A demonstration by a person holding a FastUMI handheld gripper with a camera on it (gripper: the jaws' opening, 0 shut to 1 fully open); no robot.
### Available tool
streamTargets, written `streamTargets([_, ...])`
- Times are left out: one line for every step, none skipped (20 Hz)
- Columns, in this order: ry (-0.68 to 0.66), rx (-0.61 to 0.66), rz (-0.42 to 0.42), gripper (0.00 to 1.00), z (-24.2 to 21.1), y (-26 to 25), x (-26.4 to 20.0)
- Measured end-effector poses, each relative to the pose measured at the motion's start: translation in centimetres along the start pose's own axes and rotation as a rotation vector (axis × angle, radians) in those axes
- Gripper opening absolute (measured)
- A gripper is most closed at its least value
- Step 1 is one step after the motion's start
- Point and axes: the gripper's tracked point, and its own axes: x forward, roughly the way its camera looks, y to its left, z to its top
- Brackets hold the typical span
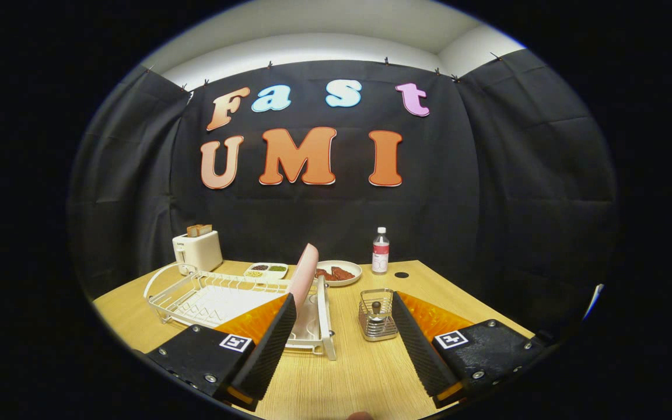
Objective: Take the plate from the dish rack, then take the spoon from the basket and place it into the plate.
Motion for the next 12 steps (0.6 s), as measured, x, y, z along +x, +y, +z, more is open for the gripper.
streamTargets([-0.001,-0.004,0.005,0.98,0.6,0.4,0.3])
streamTargets([-0.001,-0.009,0.006,0.98,1.0,0.7,0.7])
streamTargets([0.004,-0.014,0.002,0.98,1.3,0.9,1.1])
streamTargets([0.014,-0.018,-0.004,0.98,1.5,1.0,1.5])
streamTargets([0.016,-0.022,-0.006,0.98,1.9,1.3,1.9])
streamTargets([0.014,-0.028,-0.001,0.98,2.4,1.8,2.3])
streamTargets([0.017,-0.037,0.003,0.98,2.7,2.3,2.8])
streamTargets([0.02,-0.046,0.0,0.98,2.9,2.5,3.5])
streamTargets([0.025,-0.057,0.001,0.98,3.1,2.8,4.1])
streamTargets([0.031,-0.065,0.008,0.98,3.4,3.4,4.7])
streamTargets([0.044,-0.065,0.016,0.98,3.4,3.9,5.5])
streamTargets([0.064,-0.061,0.03,0.98,3.3,4.5,6.5])
